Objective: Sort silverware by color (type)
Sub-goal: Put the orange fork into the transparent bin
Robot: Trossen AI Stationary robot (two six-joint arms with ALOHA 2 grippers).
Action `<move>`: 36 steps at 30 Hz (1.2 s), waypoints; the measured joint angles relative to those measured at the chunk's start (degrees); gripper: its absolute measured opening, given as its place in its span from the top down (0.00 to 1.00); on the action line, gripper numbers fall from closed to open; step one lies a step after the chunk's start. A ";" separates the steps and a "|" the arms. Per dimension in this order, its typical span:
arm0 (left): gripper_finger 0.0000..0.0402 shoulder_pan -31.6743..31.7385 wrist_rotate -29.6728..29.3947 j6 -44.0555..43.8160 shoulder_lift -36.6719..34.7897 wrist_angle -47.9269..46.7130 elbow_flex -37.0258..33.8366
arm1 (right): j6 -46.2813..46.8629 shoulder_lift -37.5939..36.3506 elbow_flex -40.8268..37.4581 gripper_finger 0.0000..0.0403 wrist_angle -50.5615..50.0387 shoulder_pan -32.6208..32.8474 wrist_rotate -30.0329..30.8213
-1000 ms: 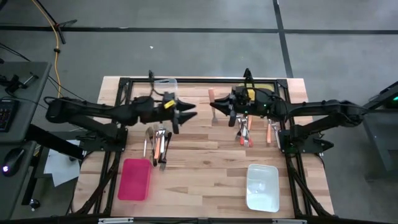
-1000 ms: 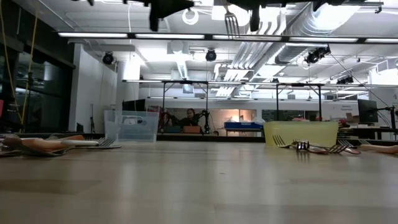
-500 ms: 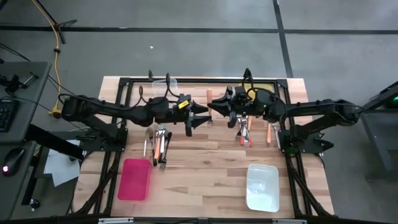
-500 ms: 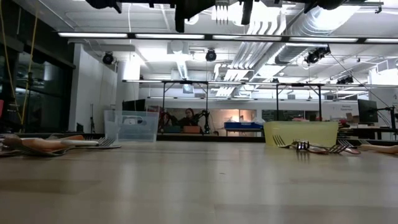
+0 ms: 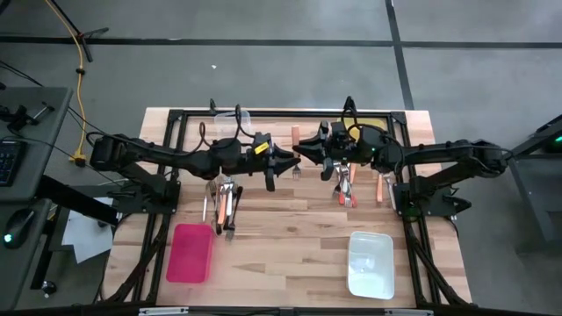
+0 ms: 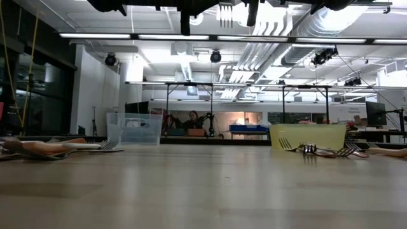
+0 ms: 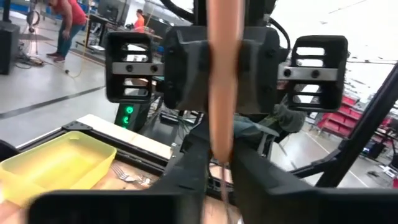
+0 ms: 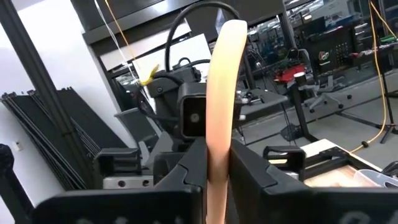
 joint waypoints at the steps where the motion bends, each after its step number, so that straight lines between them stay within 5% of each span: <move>1: 0.95 0.16 0.18 -0.01 0.00 -0.31 0.01 | -0.42 0.00 0.00 0.89 -0.02 0.02 -0.02; 9: 0.98 0.41 -0.50 4.02 -3.31 -10.06 0.02 | -1.23 -1.64 0.00 0.75 -4.77 -0.18 -0.05; 15: 0.98 1.83 -1.99 9.28 -13.16 -22.92 -0.45 | -3.97 -9.85 0.00 0.55 -18.71 -2.04 3.91; 21: 0.98 1.93 -6.33 10.50 -24.79 -22.30 -7.00 | -6.49 -18.96 0.01 0.38 -29.09 -2.74 7.79; 28: 0.98 -0.25 -9.44 11.46 -35.04 -20.13 -15.75 | -6.53 -24.23 0.02 0.34 -34.78 -2.73 8.15; 36: 0.98 -0.28 -11.03 11.59 -37.26 -20.53 -16.74 | -7.00 -23.94 0.02 0.34 -35.52 -2.73 8.15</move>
